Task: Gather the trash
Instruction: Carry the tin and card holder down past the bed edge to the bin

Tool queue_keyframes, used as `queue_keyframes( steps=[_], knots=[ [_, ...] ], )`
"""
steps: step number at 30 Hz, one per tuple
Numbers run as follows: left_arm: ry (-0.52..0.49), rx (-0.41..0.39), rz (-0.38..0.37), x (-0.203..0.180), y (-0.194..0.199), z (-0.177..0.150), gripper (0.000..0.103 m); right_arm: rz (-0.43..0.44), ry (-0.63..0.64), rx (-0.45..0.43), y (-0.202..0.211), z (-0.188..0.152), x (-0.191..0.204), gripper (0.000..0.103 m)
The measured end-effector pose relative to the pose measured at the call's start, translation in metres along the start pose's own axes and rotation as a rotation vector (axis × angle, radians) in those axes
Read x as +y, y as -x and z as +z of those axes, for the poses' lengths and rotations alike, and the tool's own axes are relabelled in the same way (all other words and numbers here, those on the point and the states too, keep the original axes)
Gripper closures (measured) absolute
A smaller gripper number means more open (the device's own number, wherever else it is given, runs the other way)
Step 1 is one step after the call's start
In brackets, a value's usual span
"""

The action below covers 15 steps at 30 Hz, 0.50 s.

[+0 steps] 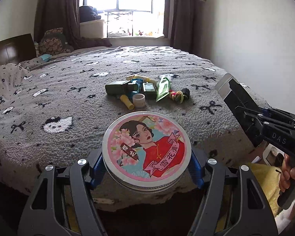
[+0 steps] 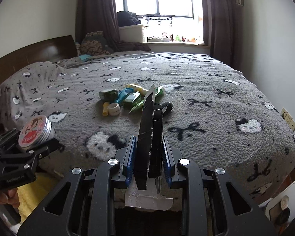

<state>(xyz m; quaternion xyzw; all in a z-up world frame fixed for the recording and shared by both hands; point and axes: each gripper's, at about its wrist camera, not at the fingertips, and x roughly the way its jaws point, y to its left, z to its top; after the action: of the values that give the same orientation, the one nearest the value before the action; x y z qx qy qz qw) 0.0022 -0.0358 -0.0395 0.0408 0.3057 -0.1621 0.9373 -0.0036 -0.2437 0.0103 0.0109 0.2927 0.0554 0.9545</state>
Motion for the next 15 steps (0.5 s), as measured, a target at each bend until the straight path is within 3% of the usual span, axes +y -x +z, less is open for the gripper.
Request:
queue_keyframes(
  steps=[9, 15],
  knots=[
    [-0.023, 0.101, -0.049, -0.004, -0.001, -0.057, 0.037, 0.061, -0.011, 0.118, -0.013, -0.054, 0.016, 0.077],
    [-0.003, 0.225, -0.065, 0.000, -0.024, -0.094, 0.037, 0.075, -0.018, 0.217, -0.035, -0.083, 0.022, 0.077]
  ],
)
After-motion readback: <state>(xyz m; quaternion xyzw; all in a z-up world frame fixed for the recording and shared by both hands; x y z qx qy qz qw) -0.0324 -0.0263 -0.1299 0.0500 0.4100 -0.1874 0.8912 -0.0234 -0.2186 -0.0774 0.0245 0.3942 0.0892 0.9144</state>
